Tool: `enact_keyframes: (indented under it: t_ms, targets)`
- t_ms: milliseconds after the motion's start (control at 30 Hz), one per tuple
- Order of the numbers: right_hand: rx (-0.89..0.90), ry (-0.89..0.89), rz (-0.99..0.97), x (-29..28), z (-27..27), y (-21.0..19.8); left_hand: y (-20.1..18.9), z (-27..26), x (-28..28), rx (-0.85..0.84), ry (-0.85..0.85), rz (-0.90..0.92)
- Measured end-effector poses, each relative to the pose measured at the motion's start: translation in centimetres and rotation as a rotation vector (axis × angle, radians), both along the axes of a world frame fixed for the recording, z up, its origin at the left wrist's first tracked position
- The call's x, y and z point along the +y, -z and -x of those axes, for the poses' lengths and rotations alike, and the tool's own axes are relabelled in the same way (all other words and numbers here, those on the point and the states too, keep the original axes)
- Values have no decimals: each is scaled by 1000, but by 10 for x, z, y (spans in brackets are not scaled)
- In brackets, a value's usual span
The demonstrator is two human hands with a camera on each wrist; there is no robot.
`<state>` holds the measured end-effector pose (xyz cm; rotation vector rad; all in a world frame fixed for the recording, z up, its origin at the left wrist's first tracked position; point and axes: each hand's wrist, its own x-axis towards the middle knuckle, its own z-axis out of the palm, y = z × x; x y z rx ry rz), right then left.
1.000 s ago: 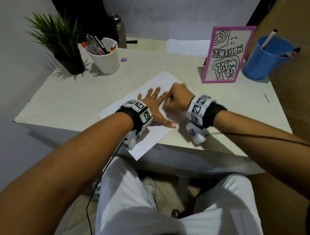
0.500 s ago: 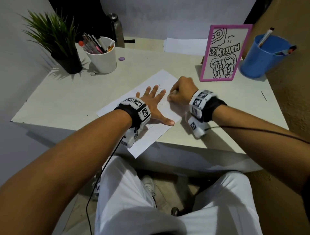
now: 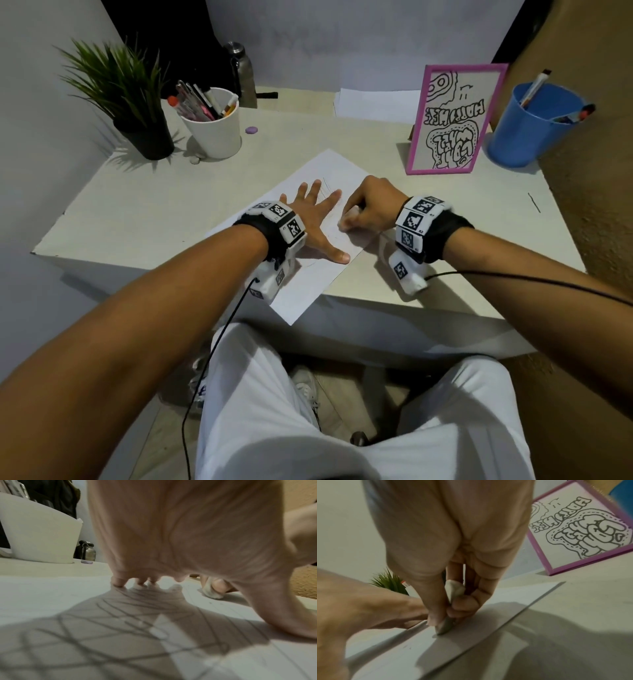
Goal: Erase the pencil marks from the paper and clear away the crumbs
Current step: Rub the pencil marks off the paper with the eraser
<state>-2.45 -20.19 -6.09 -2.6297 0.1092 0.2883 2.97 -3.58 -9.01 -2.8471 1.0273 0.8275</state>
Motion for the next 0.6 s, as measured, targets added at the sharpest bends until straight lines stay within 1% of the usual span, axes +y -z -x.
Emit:
enact_keyframes:
  t_ms: [133, 233, 267, 333, 367, 400, 433, 467, 533, 567, 600]
  targets:
    - [1, -55, 7, 1, -1, -1, -3, -3, 16, 9, 126, 11]
    - [-63, 74, 25, -4, -9, -5, 3, 0, 23, -6, 127, 35]
    - [-83, 71, 38, 2, -5, -4, 5, -1, 23, -5, 121, 46]
    - [-75, -64, 58, 23, 12, 2, 8, -3, 23, 7, 115, 62]
    - [-43, -156, 44, 31, 23, 4, 8, -4, 23, 6, 117, 66]
    - [-7, -198, 39, 33, 26, 3, 8, -4, 23, 3, 118, 67]
    - [7, -169, 46, 28, 22, 1, 8, -4, 23, 6, 114, 62]
    - [0, -87, 42, 20, 14, 0, 7, -3, 22, 7, 108, 54]
    - [-66, 33, 35, 7, 5, -1, 8, -1, 18, -5, 96, 34]
    - [-77, 24, 30, 11, 7, 0, 8, -1, 17, -8, 91, 26]
    - [-59, -46, 40, 21, 13, 2, 7, -2, 17, -10, 91, 21]
